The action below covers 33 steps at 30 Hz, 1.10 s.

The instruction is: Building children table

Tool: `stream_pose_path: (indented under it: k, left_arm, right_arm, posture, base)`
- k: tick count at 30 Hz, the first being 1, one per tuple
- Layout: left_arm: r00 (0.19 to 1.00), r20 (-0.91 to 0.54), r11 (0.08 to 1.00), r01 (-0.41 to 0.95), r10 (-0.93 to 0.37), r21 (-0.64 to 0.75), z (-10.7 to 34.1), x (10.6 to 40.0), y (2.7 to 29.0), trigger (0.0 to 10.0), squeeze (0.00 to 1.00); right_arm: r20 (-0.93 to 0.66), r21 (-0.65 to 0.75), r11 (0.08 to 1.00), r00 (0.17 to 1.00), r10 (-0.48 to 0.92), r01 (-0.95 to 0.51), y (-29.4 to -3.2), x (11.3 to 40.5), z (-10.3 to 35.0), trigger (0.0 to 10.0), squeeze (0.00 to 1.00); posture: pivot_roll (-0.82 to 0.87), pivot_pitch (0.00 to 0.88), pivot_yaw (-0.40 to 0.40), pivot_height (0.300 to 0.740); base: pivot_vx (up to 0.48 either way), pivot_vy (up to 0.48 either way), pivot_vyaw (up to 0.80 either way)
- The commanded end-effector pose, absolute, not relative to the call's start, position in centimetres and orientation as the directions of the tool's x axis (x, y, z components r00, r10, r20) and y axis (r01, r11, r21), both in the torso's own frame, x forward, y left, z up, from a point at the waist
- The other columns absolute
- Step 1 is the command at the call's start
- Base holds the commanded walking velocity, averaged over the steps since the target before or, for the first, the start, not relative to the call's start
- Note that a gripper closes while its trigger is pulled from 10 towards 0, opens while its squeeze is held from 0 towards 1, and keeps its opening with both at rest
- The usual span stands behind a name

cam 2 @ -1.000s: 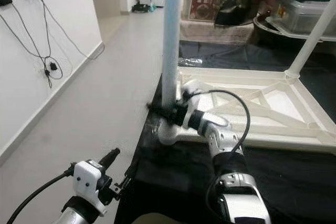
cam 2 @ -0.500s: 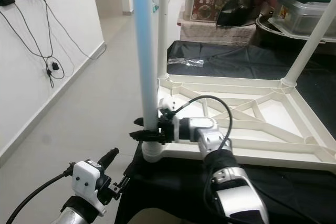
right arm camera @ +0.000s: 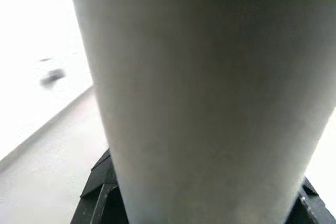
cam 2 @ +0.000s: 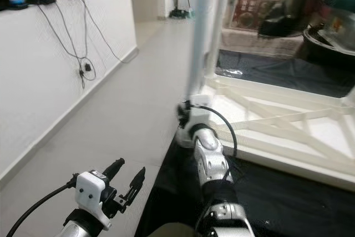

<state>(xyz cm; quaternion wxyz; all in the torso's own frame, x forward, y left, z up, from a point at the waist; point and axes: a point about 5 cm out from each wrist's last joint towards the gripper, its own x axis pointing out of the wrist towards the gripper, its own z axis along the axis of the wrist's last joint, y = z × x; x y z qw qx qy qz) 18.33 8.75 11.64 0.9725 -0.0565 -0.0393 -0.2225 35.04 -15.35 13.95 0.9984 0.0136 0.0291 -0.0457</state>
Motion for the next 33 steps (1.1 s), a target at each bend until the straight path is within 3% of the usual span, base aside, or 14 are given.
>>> stream_pose_path:
  k: [1,7,8,9,14,15,18,20,24,26,28,30,32,33]
  left_arm:
    - [0.898,0.085,0.892,0.438,-0.431,-0.109,11.3,18.3,8.7,10.0,0.0]
    - [0.899,0.084,0.893,0.438,-0.431,-0.107,11.2,18.3,8.7,10.0,0.0]
    - [0.899,0.084,0.893,0.437,-0.43,-0.107,11.2,18.3,8.7,10.0,0.0]
    - [0.899,0.084,0.893,0.437,-0.43,-0.107,11.2,18.3,8.7,10.0,0.0]
    - [0.899,0.083,0.893,0.437,-0.43,-0.106,11.2,18.3,8.7,10.0,0.0]
    - [0.899,0.082,0.893,0.437,-0.43,-0.106,11.2,18.4,8.7,10.0,0.0]
    - [0.899,0.081,0.894,0.436,-0.43,-0.105,11.2,18.4,8.8,10.0,0.0]
    - [0.9,0.081,0.894,0.436,-0.429,-0.104,11.2,18.5,8.8,10.0,0.0]
    - [0.9,0.082,0.895,0.435,-0.428,-0.102,11.2,18.6,8.7,10.0,0.0]
    - [0.9,0.083,0.895,0.435,-0.428,-0.101,11.3,18.6,8.7,10.0,0.0]
    - [0.9,0.083,0.895,0.435,-0.428,-0.101,11.3,18.6,8.7,10.0,0.0]
    - [0.899,0.084,0.894,0.436,-0.429,-0.1,11.3,18.6,8.8,10.0,0.0]
    - [0.899,0.084,0.894,0.436,-0.429,-0.1,11.3,18.6,8.8,10.0,0.0]
    - [0.899,0.084,0.894,0.437,-0.43,-0.099,11.3,18.6,8.7,10.0,0.0]
  right_arm:
    - [-0.095,0.008,0.982,0.977,-0.189,0.191,-17.0,34.7,13.4,0.0,0.0]
    - [-0.193,-0.005,0.958,0.94,-0.283,0.287,-16.5,33.8,12.0,0.0,0.0]
    - [-0.182,0.063,0.981,0.969,-0.169,0.183,-15.2,34.3,11.8,10.0,0.45]
    - [-0.149,0.12,0.988,0.986,-0.076,0.094,-14.1,34.7,12.0,10.0,1.0]
    - [-0.107,0.13,0.99,0.994,-0.037,0.051,-13.6,35.0,12.4,10.0,1.0]
    - [-0.057,0.155,0.983,0.992,0.111,-0.101,-12.4,35.7,13.2,10.0,0.0]
    - [-0.024,0.129,0.974,0.981,0.193,-0.189,-12.0,36.1,13.9,10.0,0.0]
    - [-0.004,0.186,0.883,0.898,0.44,-0.432,-11.7,36.6,14.9,10.0,0.0]
    - [0.007,0.199,0.742,0.758,0.652,-0.64,-12.0,36.6,16.2,10.0,0.0]
    - [0.004,0.181,0.676,0.688,0.726,-0.714,-11.9,36.5,16.5,10.0,0.0]
    - [0.004,0.181,0.676,0.688,0.726,-0.714,-11.9,36.5,16.5,10.0,0.0]
    - [-0.02,0.164,0.469,0.473,0.881,-0.868,-11.4,35.7,16.9,10.0,0.0]
    - [-0.02,0.164,0.469,0.473,0.881,-0.868,-11.4,35.7,16.9,10.0,0.0]
    - [-0.036,0.162,0.368,0.367,0.93,-0.916,-11.2,35.3,16.9,10.0,0.0]
  posture:
    - [0.05,0.0,-0.023,0.74]
    - [0.05,0.0,-0.023,0.74]
    - [0.05,0.0,-0.029,0.74]
    - [0.05,0.0,-0.03,0.74]
    - [0.05,0.0,-0.029,0.74]
    - [0.05,0.0,-0.027,0.74]
    - [0.05,0.0,-0.027,0.74]
    - [0.05,0.0,-0.03,0.74]
    - [0.05,0.0,-0.03,0.74]
    - [0.05,0.0,-0.031,0.74]
    - [0.05,0.0,-0.031,0.74]
    - [0.05,0.0,-0.03,0.74]
    - [0.05,0.0,-0.03,0.74]
    - [0.05,0.0,-0.03,0.74]
  base:
    - [0.0,0.0,0.0]
    - [0.0,0.0,0.0]
    - [0.0,0.0,0.0]
    - [0.0,0.0,0.0]
    - [0.0,0.0,0.0]
    - [0.0,0.0,0.0]
    - [0.0,0.0,0.0]
    - [0.0,0.0,0.0]
    - [0.0,0.0,0.0]
    - [0.0,0.0,0.0]
    - [0.0,0.0,0.0]
    - [0.0,0.0,0.0]
    - [0.0,0.0,0.0]
    - [0.0,0.0,0.0]
